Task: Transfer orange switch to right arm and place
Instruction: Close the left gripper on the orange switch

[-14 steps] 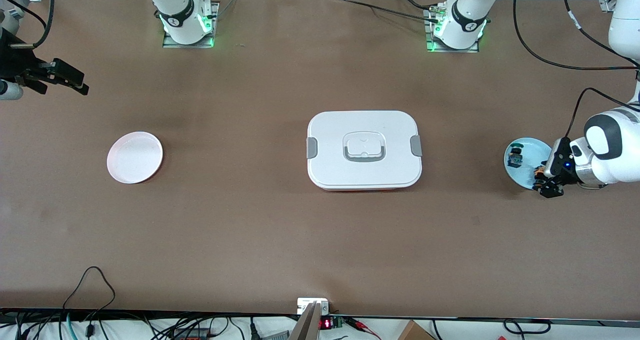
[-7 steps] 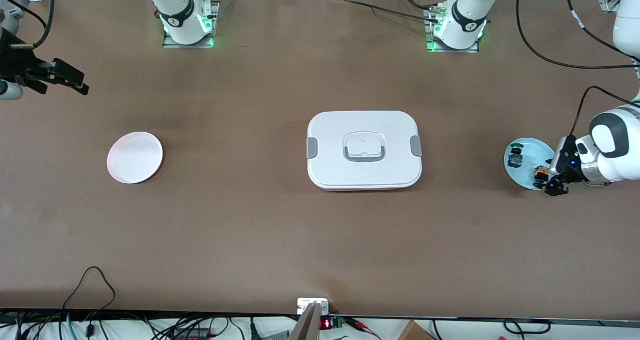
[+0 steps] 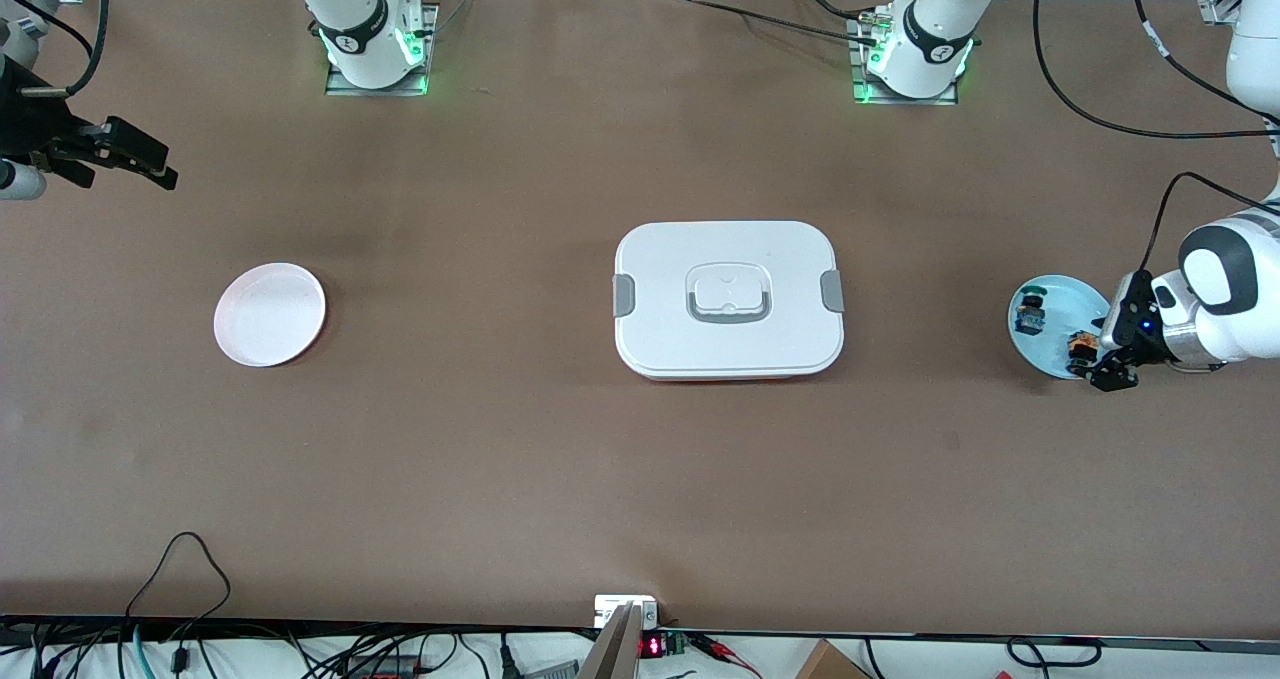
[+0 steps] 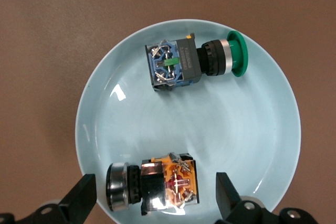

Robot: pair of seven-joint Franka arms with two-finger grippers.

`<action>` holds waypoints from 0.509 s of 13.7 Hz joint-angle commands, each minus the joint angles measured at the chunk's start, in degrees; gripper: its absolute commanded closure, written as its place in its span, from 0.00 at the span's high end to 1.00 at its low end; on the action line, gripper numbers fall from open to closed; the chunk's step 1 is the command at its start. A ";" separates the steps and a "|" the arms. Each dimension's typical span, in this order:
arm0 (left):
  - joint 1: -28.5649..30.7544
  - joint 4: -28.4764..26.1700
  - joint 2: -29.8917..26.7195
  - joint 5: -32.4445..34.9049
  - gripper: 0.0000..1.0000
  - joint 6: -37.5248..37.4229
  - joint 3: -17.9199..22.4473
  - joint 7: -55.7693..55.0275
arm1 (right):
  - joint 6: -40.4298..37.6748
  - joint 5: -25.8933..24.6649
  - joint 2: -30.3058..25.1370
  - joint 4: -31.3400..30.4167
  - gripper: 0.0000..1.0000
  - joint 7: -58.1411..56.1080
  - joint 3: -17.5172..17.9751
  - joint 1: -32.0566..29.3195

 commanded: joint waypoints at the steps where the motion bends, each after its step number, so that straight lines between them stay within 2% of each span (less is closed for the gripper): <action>1: 0.57 0.04 0.48 -1.55 1.00 0.75 -0.40 2.21 | -0.82 -0.54 -0.22 0.27 1.00 1.03 0.15 -0.05; 4: 0.83 0.13 0.56 -1.55 1.00 0.75 -0.40 2.21 | -0.82 -0.54 -0.22 0.27 1.00 1.03 0.15 -0.05; 6: 1.09 0.04 0.65 -1.55 0.94 1.79 -0.49 2.82 | -0.82 -0.54 -0.22 0.27 1.00 1.03 0.07 -0.05; 7: 1.27 0.13 0.91 -1.55 0.86 1.89 -0.49 3.44 | -0.82 -0.54 -0.22 0.27 1.00 1.03 0.15 -0.05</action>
